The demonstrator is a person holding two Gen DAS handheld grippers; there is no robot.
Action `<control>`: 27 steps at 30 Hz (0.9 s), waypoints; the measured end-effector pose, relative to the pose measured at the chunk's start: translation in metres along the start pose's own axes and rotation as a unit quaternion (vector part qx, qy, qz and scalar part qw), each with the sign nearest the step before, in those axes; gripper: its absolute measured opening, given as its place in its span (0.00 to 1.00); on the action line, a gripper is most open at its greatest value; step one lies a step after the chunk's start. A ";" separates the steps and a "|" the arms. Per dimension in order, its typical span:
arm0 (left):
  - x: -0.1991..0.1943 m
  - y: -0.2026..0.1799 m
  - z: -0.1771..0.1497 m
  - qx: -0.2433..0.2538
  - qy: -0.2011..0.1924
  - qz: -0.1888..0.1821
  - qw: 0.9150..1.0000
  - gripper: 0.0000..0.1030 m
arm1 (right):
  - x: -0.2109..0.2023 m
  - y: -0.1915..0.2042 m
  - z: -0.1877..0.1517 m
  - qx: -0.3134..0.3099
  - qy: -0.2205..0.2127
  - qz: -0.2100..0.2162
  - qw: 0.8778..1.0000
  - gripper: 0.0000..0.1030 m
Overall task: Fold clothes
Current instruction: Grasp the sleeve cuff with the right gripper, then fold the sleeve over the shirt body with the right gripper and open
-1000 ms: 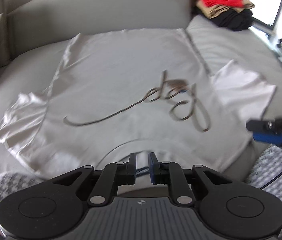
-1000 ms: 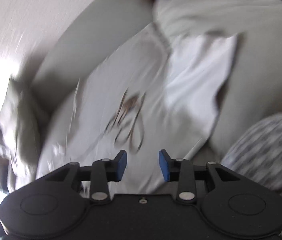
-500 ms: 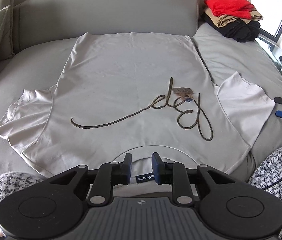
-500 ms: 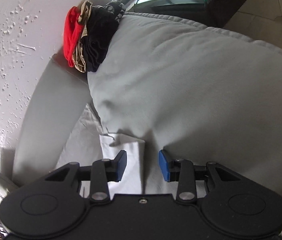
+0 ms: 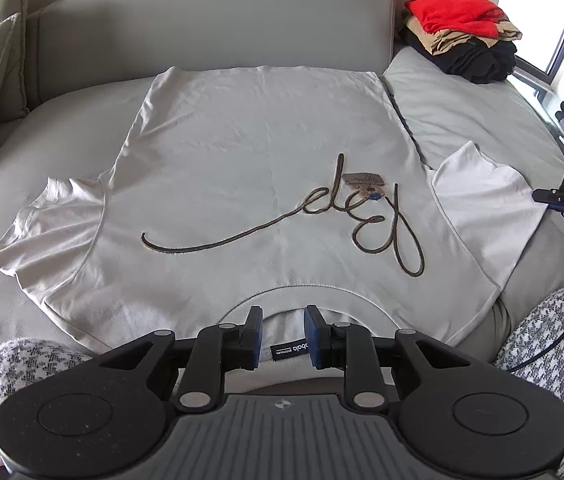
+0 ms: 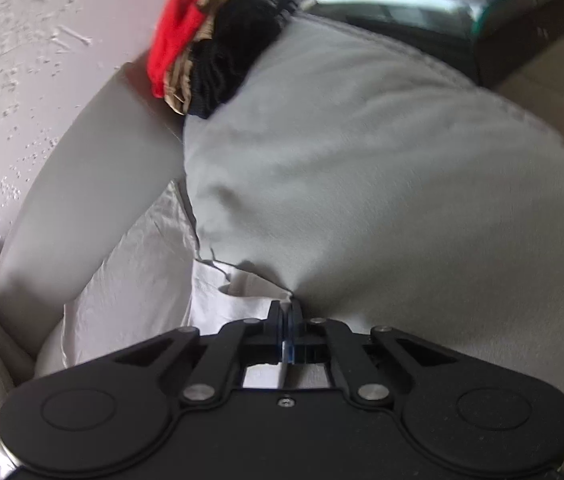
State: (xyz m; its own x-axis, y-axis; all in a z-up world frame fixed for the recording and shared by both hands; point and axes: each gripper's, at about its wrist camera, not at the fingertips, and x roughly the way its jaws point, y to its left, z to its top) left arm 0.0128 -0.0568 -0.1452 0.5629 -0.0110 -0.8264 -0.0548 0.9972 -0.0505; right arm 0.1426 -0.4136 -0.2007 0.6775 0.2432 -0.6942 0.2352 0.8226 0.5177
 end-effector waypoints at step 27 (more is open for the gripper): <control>0.002 0.012 -0.002 -0.024 -0.005 0.008 1.000 0.24 | -0.003 0.124 -0.086 -0.298 0.063 0.055 0.951 0.23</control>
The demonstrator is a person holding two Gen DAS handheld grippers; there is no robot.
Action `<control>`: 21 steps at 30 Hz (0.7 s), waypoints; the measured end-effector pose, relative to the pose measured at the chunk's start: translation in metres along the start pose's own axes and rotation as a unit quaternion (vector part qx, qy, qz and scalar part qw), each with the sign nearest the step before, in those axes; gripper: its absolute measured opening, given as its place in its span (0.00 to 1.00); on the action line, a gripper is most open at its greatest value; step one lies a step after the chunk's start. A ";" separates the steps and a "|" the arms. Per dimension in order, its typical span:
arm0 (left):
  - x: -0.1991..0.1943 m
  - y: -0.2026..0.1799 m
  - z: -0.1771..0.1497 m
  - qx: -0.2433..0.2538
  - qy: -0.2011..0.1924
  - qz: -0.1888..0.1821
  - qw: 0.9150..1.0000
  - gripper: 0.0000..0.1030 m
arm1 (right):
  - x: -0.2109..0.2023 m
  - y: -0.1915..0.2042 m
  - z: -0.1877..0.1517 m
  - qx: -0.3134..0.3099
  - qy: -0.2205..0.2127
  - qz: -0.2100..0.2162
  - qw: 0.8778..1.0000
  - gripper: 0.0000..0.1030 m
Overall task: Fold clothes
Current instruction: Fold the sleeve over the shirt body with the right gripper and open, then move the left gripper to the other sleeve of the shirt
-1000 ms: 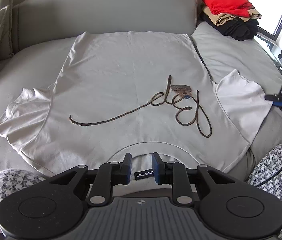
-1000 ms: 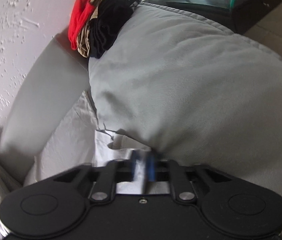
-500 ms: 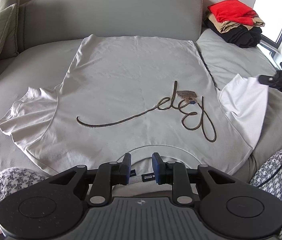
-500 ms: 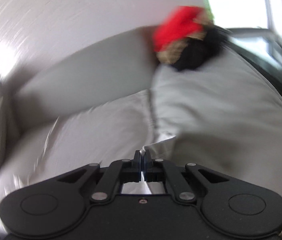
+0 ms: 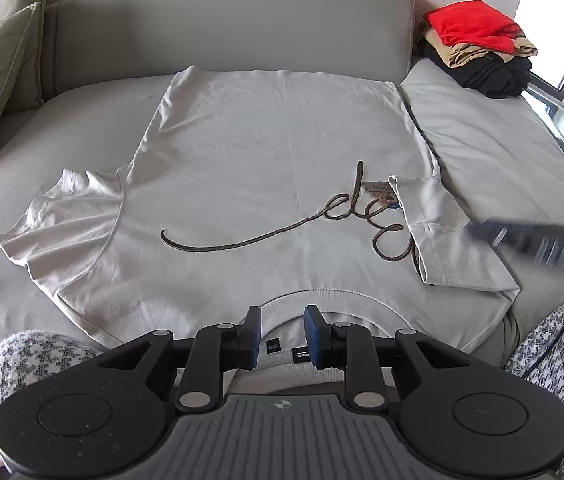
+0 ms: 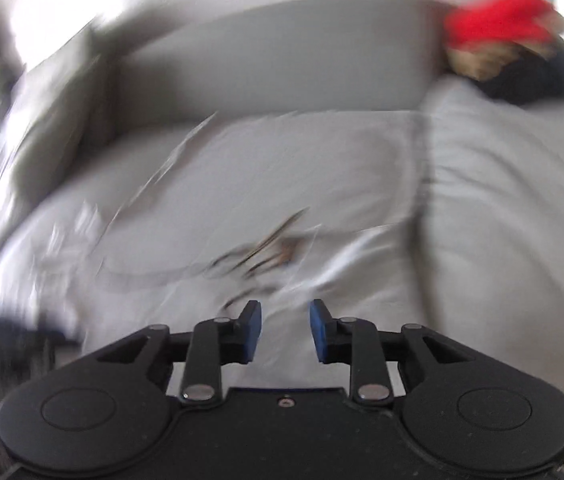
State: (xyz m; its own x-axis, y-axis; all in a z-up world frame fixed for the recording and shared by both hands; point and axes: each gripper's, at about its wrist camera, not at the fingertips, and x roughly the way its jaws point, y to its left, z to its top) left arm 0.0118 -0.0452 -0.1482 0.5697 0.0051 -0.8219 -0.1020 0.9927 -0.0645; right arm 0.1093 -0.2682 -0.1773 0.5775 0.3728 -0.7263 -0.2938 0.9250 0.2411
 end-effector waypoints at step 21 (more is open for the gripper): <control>0.039 -0.005 0.022 0.021 0.015 0.043 0.999 0.21 | 0.026 0.004 0.015 0.044 0.092 -0.033 0.994 0.07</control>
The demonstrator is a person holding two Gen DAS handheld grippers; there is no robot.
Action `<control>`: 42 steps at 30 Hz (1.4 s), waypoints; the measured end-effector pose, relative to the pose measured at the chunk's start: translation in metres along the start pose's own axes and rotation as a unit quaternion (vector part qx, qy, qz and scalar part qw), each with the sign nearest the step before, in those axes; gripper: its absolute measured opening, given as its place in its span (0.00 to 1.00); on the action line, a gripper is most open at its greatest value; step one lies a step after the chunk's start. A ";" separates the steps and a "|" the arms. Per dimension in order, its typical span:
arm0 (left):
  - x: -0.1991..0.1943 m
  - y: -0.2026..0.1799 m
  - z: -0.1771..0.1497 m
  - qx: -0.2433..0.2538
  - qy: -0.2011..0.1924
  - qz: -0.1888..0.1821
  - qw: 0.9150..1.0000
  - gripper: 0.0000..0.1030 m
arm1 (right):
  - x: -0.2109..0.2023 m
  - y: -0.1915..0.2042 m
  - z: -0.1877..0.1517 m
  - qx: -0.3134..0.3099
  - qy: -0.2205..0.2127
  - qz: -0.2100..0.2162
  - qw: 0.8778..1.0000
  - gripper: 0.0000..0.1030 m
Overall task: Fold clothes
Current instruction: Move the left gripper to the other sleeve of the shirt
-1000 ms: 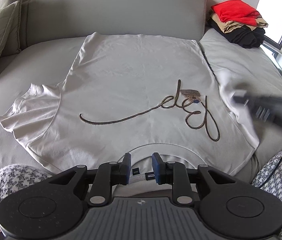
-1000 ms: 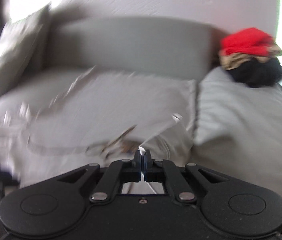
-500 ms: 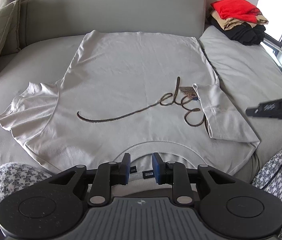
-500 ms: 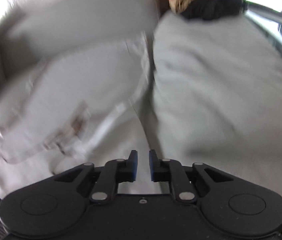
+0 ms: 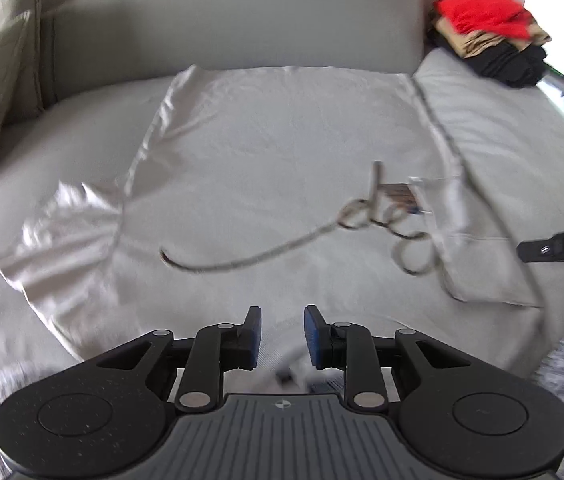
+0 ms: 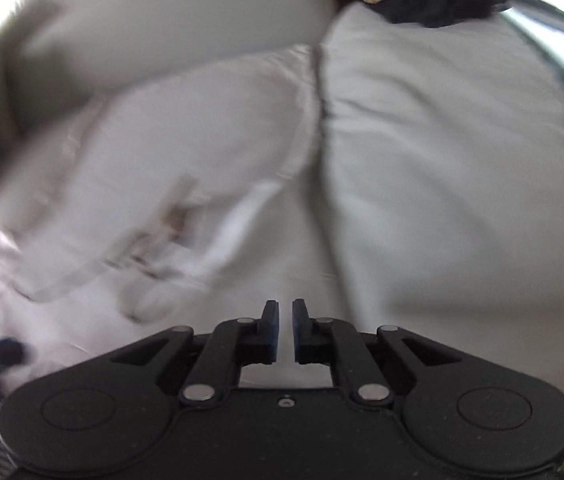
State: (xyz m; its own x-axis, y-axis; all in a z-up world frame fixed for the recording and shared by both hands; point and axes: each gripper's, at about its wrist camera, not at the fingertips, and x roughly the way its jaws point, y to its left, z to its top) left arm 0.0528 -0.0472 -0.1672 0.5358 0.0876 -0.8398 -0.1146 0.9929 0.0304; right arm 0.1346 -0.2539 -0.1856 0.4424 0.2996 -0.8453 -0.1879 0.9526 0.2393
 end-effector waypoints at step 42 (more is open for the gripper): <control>0.030 0.323 -0.048 -0.418 -0.108 -0.098 0.897 0.25 | 0.047 0.070 -0.046 0.113 0.051 0.190 0.974 0.57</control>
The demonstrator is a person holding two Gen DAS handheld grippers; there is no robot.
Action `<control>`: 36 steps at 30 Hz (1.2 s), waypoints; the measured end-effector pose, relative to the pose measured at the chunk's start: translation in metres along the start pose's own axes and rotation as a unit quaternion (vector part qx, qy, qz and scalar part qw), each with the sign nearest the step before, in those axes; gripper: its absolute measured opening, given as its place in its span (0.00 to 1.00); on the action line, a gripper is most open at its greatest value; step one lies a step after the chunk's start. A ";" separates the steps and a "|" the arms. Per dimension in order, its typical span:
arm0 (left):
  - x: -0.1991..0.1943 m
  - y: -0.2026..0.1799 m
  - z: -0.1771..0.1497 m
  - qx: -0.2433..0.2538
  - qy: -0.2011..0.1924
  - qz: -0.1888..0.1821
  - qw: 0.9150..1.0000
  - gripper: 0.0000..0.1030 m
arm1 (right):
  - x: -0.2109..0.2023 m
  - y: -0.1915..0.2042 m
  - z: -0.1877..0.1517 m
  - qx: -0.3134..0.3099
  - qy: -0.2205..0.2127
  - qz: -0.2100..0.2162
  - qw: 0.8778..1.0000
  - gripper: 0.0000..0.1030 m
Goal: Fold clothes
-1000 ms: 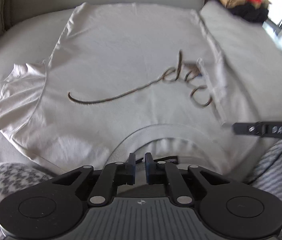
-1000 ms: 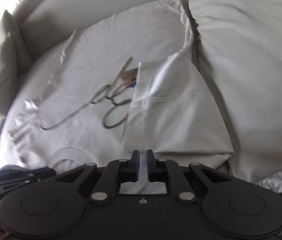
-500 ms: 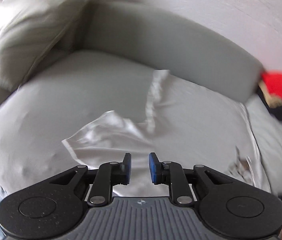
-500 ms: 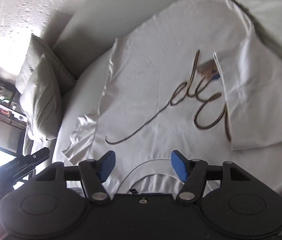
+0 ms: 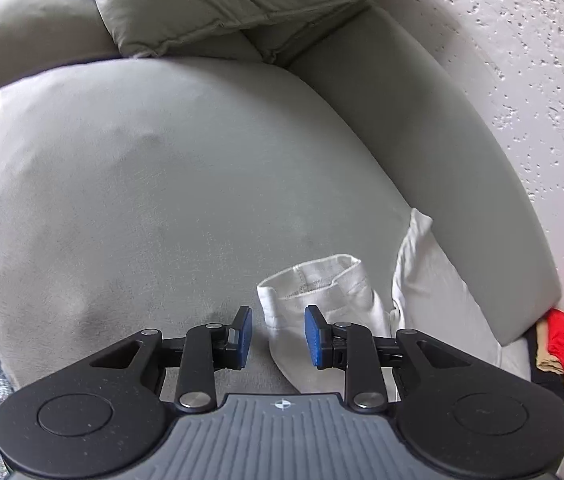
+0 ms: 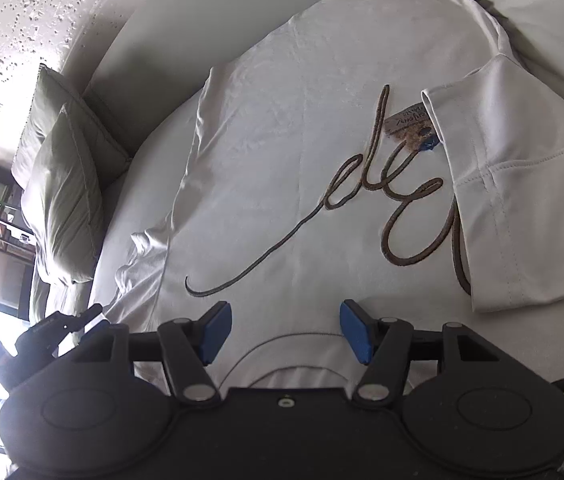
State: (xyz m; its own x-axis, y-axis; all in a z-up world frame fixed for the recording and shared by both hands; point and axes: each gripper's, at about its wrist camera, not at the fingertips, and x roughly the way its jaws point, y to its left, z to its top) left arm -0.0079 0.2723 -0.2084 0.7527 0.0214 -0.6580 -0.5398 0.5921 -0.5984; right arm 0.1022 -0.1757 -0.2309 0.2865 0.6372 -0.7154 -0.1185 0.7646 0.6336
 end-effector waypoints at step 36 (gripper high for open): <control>-0.008 -0.219 -0.115 0.516 0.073 0.016 0.854 0.32 | -0.027 -0.036 0.003 0.043 -0.010 0.049 0.998 0.62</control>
State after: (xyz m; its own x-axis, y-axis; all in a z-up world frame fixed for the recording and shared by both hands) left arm 0.0613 0.0500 -0.1244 0.6479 -0.0055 -0.7617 0.1163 0.9890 0.0918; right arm 0.1017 -0.2205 -0.2330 0.2973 0.7058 -0.6430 -0.0642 0.6867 0.7241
